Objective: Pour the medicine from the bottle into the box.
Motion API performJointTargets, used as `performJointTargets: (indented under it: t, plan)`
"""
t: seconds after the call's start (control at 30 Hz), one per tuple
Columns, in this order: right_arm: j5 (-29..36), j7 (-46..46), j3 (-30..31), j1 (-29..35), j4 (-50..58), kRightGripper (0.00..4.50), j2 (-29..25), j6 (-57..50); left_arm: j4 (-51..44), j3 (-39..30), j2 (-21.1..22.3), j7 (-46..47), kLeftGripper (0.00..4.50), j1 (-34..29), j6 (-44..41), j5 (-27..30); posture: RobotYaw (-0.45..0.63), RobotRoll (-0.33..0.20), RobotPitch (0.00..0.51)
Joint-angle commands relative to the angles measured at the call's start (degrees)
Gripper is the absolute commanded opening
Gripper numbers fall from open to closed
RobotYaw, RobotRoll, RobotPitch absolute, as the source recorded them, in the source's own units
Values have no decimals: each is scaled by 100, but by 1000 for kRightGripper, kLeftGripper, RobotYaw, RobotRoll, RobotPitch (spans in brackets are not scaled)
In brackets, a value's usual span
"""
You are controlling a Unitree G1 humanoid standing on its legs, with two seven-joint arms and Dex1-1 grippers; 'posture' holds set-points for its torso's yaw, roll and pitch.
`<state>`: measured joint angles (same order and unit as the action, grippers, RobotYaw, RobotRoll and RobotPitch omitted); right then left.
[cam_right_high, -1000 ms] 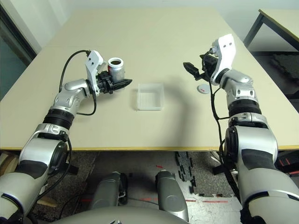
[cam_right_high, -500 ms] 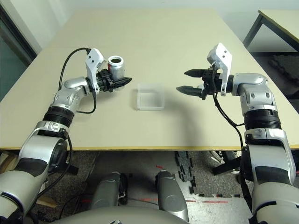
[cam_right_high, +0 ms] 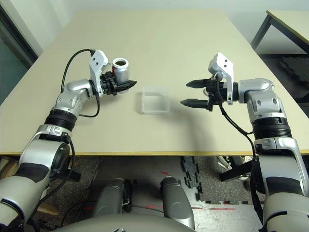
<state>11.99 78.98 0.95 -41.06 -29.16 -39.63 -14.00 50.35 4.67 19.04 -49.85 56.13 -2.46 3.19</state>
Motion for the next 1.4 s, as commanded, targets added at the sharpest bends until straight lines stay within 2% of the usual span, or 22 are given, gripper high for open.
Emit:
performJointTargets:
  t: [0.03,0.13,0.23,0.3,0.43,0.53,0.7,0.87,1.1,1.3,1.4]
  plan:
    - [46,-66,17,61,-5,4500,61,63,349,176,55,461,2695,428,-16,-434,-213,0,50]
    - [68,-137,-8,53,-45,4500,120,72,570,981,231,1259,2695,764,846,-1592,-209,0,42]
    - [89,-203,-28,32,-102,4500,174,86,742,2272,441,2322,2695,1225,1884,-3255,-207,0,38]
    - [145,-258,-75,-8,-158,4500,237,54,979,3020,415,3037,2695,1664,2359,-4169,-203,0,37]
    - [169,-331,-80,-112,-311,4500,317,73,1588,3930,83,3895,2695,2350,2996,-5207,-198,0,30]
    - [230,-435,-142,-168,-392,4500,401,87,1944,4849,-175,4628,2695,2773,3174,-6243,-210,0,26]
    - [297,-554,-191,-90,-301,4500,445,74,2219,5954,-357,5379,2695,3006,3424,-7389,-252,0,27]
    - [407,-694,-281,-14,-198,4500,499,16,2562,6083,-598,5491,2695,3226,3171,-7589,-274,0,37]
    - [474,-743,-271,86,-141,4500,473,15,2697,5806,-729,5280,2695,3287,3174,-7367,-274,0,42]
    - [457,-736,-221,24,-245,4500,483,50,2761,5002,-661,4358,2695,3098,3324,-6527,-258,0,46]
    - [449,-720,-207,5,-275,4500,491,61,2762,4303,-601,3604,2695,2976,3353,-5808,-250,0,47]
